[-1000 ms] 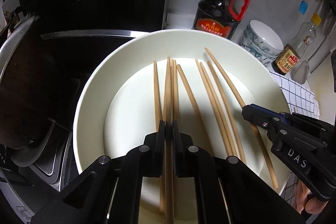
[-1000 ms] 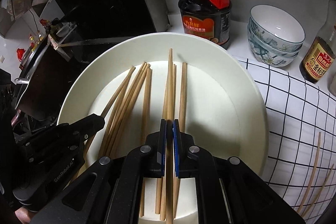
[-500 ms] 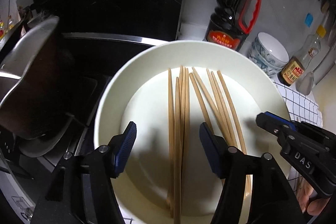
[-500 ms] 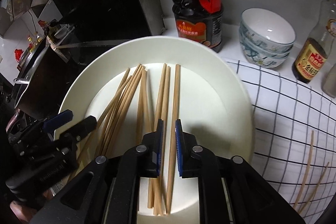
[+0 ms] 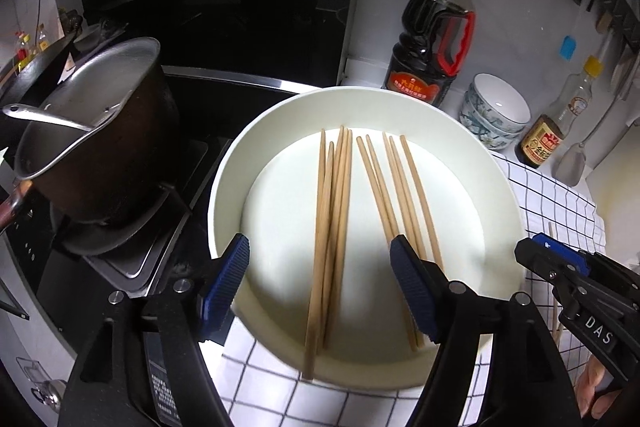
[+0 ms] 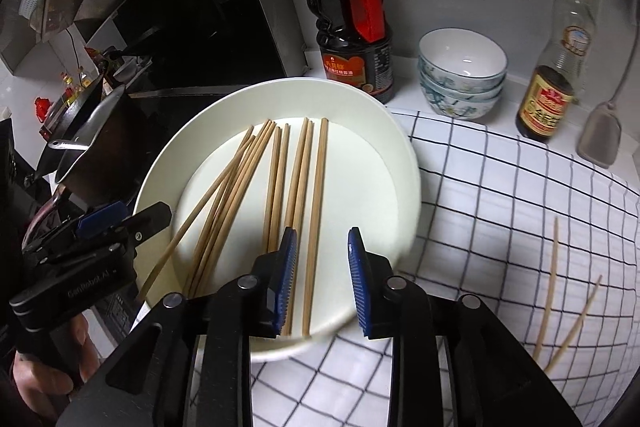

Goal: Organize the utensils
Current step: 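Move both open tools back over the last two chopsticks, then close the left tool on one chopstick while the right tool grasps the other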

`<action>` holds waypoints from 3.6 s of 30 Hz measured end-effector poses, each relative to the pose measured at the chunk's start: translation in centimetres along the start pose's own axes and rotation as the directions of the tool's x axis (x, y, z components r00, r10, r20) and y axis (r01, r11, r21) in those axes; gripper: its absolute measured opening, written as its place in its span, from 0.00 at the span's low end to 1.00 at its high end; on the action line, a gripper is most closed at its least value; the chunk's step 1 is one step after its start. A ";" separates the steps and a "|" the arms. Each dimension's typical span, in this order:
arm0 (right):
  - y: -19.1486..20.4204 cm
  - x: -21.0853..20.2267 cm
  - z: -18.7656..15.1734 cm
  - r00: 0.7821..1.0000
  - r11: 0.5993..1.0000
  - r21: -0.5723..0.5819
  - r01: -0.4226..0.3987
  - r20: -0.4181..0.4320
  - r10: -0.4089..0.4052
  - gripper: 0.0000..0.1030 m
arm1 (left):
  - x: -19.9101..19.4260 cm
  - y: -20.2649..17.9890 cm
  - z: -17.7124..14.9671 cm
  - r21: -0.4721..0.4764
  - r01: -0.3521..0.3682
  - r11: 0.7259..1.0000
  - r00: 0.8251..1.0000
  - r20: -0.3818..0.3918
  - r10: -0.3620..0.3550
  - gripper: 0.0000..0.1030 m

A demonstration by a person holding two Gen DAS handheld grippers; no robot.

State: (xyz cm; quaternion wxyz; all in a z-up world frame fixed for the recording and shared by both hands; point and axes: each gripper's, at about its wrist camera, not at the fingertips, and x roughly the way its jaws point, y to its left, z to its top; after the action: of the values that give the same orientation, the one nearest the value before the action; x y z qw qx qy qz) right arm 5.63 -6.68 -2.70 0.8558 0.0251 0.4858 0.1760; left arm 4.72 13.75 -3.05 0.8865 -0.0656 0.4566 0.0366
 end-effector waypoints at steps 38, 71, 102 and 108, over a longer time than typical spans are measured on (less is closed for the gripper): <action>-13.9 -9.6 -14.1 0.971 0.924 0.305 0.232 -0.020 -0.238 0.41 | -4.4 -17.0 -8.8 0.290 0.200 0.936 0.980 -0.052 -0.193 0.80; -20.4 -2.8 -16.2 0.932 0.876 0.319 0.363 -0.129 -0.339 0.38 | 1.9 -23.4 -11.1 0.304 0.251 0.919 0.966 -0.137 -0.219 0.80; -26.1 -5.1 -18.2 0.929 0.912 0.174 0.370 -0.039 -0.369 0.38 | 7.5 -32.1 -14.8 0.335 0.172 0.926 0.981 -0.141 -0.131 0.80; -26.2 -4.7 -17.8 0.935 0.922 0.152 0.355 -0.034 -0.354 0.38 | 7.5 -32.3 -15.2 0.344 0.143 0.928 0.987 -0.116 -0.109 0.79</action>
State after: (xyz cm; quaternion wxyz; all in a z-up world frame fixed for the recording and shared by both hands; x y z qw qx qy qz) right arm -4.33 -35.02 -13.80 0.8674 0.0030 0.4972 -0.0201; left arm 0.87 -20.39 -15.27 0.8619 0.0628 0.4920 -0.1058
